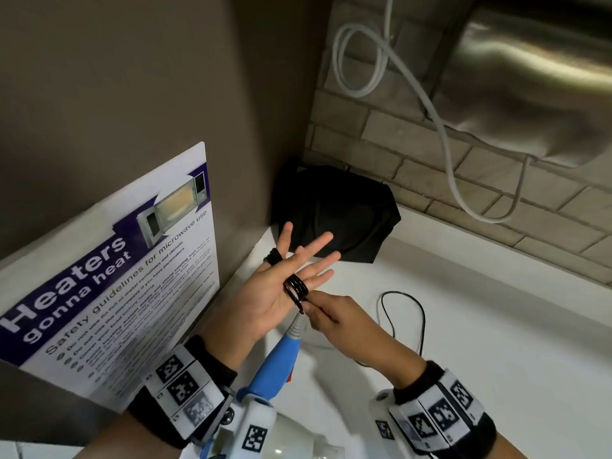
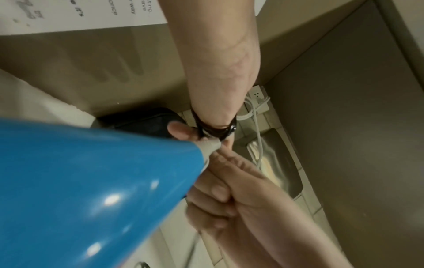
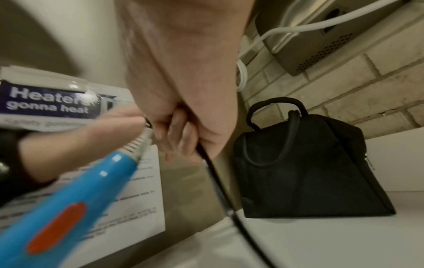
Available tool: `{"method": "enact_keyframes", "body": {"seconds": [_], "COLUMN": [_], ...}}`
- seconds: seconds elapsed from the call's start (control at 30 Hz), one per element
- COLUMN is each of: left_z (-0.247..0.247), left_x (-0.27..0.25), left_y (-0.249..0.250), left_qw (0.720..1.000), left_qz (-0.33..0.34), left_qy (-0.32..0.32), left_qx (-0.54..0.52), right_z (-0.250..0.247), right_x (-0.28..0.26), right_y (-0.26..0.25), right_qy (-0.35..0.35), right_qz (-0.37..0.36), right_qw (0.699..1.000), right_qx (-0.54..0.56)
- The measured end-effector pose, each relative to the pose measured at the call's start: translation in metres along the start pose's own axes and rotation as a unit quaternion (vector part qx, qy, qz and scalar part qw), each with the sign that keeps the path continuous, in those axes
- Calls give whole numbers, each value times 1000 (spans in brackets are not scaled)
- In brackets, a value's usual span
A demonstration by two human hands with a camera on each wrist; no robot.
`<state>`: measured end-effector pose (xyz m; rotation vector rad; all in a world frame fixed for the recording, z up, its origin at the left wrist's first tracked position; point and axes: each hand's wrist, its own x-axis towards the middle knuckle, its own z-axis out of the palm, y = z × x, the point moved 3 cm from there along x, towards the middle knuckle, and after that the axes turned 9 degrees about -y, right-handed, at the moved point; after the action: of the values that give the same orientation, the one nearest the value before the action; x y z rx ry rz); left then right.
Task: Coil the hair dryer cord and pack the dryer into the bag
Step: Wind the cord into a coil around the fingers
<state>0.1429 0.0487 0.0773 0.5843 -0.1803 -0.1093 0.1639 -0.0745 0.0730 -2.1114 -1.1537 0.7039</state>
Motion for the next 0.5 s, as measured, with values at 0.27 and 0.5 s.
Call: {"method": "enact_keyframes", "body": {"seconds": [0.27,0.5], "left_z": [-18,10], "left_x": [-2,-5], "left_y": [9,-9], "left_qw": [982,971], "left_qz": [18,-109], "left_qy": [84,-14], "left_qx": [171,215], "right_z": [-12,-67], "right_x": [-31,-22], "right_y": [-14,-49], "right_qy": [5,150], "right_qz": [-5,-65], "right_qw": [988,971], "right_qx": [-152,-175]}}
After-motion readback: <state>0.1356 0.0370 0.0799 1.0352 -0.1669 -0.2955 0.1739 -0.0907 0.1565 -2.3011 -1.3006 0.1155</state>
